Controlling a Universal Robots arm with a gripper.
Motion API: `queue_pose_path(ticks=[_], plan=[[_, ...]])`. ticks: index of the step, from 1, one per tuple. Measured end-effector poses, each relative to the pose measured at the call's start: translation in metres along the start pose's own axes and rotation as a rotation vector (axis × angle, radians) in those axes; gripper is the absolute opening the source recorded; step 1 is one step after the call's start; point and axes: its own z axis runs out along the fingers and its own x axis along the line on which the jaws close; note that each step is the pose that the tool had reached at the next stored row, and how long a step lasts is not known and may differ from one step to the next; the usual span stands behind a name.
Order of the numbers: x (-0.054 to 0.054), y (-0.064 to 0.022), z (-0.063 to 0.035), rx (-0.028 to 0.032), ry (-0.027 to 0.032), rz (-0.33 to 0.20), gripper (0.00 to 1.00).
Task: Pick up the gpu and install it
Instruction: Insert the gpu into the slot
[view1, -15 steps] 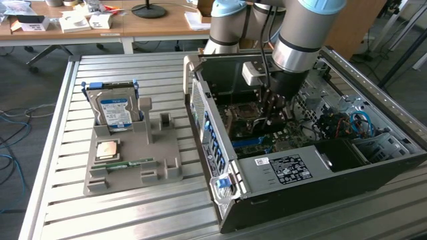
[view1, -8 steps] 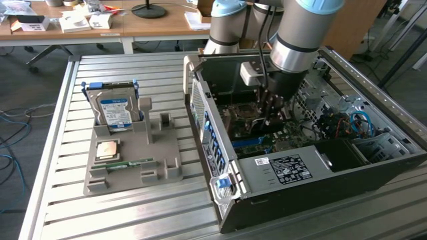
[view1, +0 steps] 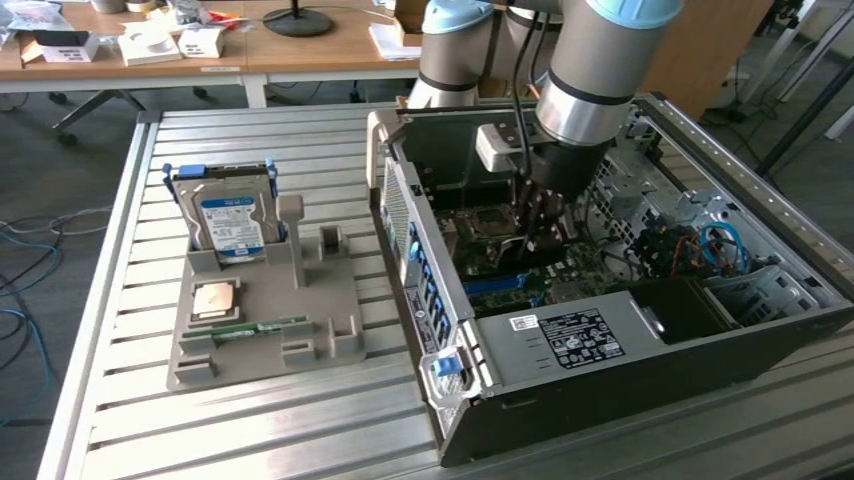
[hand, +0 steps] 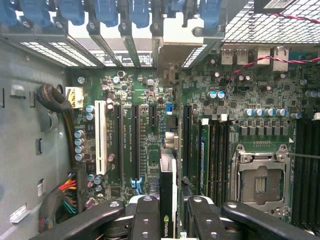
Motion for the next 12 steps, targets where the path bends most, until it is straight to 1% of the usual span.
queue_pose_path(ticks=[3, 9, 12], plan=[[0.0000, 0.0001, 0.0000, 0.0001, -0.0001, 0.000, 0.26], [0.0001, 0.0055, 0.0000, 0.0000, 0.0000, 0.000, 0.26], [0.0001, 0.0057, 0.0000, 0.0001, -0.0001, 0.000, 0.26]])
